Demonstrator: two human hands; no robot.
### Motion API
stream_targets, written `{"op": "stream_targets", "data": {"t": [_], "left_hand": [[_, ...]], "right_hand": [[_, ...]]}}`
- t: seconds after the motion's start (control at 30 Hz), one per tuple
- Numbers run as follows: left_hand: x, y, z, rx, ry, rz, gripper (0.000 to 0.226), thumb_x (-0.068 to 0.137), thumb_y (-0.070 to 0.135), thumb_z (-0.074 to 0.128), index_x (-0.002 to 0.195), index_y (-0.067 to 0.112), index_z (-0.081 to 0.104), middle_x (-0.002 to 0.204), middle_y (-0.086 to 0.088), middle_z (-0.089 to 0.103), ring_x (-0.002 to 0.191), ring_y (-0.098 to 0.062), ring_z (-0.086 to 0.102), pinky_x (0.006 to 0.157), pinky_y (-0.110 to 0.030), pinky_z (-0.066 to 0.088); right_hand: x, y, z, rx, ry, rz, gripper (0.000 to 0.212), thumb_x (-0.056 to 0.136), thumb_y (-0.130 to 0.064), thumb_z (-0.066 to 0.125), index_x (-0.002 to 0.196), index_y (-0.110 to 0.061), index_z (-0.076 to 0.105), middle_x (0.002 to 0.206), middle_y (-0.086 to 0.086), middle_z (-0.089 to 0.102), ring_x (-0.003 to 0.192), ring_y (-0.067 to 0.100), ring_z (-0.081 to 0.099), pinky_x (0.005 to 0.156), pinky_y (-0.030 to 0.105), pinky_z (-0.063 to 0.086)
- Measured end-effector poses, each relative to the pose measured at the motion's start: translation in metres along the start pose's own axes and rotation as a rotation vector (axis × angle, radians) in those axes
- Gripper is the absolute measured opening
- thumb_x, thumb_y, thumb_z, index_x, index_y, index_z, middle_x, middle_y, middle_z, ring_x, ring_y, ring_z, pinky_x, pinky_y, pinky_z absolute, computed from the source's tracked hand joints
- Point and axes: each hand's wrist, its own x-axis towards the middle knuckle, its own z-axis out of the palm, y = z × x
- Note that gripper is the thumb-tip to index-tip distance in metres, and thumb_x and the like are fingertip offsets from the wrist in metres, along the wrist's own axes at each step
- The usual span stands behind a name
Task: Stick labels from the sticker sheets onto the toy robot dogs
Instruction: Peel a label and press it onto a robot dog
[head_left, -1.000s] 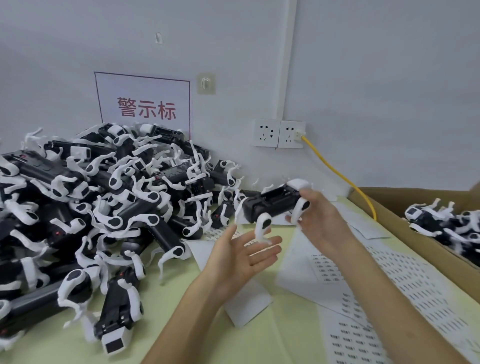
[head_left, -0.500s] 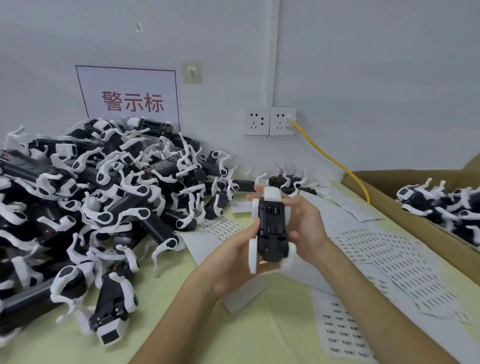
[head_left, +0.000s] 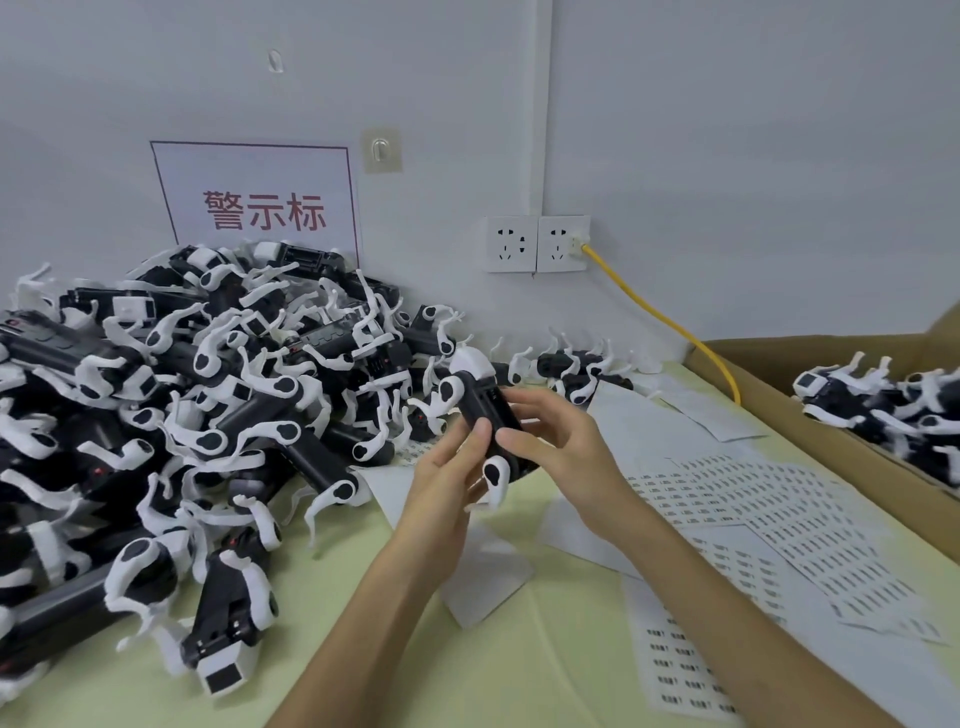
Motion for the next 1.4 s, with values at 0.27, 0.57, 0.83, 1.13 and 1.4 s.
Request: {"op": "stream_targets", "data": {"t": [0.27,0.57,0.83,1.13,1.4], "left_hand": [[-0.002,-0.003,0.003,0.18,0.018,0.053,0.039,0.1,0.044,0.055,0.111,0.014,0.078,0.108,-0.009,0.078,0.099,-0.009,0.069,0.085,-0.018,0.05],[0.0,-0.003,0.002,0.129,0.019,-0.059,0.032,0.096,0.036,0.066,0.121,0.02,0.075,0.1,-0.01,0.063,0.093,-0.027,0.048,0.074,-0.034,0.04],[0.0,0.001,-0.002,-0.094,0.031,-0.079,0.056,0.087,0.041,0.066,0.133,0.009,0.066,0.119,-0.013,0.072,0.103,-0.027,0.065,0.07,-0.022,0.055],[0.002,0.001,-0.005,-0.114,0.064,-0.033,0.039,0.088,0.03,0.07,0.123,0.014,0.07,0.1,-0.002,0.075,0.076,-0.013,0.071,0.068,-0.022,0.058],[0.006,0.0,-0.004,-0.116,0.274,-0.079,0.077,0.072,0.053,0.073,0.129,0.002,0.065,0.11,-0.018,0.063,0.1,-0.033,0.062,0.065,-0.024,0.054]], "right_hand": [[-0.001,0.002,0.006,0.072,0.187,0.113,0.018,0.089,-0.025,0.078,0.092,-0.011,0.068,0.086,-0.001,0.068,0.083,0.012,0.063,0.079,0.028,0.051],[0.001,0.005,-0.002,0.341,0.009,0.364,0.039,0.086,-0.049,0.07,0.103,-0.015,0.06,0.093,0.004,0.067,0.085,0.017,0.065,0.076,0.036,0.049],[0.001,0.006,-0.003,0.421,-0.108,0.318,0.028,0.098,-0.022,0.059,0.122,-0.009,0.066,0.113,0.011,0.07,0.102,0.023,0.064,0.078,0.033,0.05],[0.0,0.005,0.0,0.293,-0.057,0.23,0.026,0.097,-0.015,0.065,0.122,-0.011,0.069,0.106,0.004,0.075,0.093,0.016,0.071,0.073,0.024,0.055],[0.013,0.017,-0.037,-0.637,0.111,0.117,0.013,0.097,-0.02,0.064,0.098,-0.024,0.075,0.089,-0.015,0.071,0.081,0.004,0.063,0.08,0.027,0.049]]}}
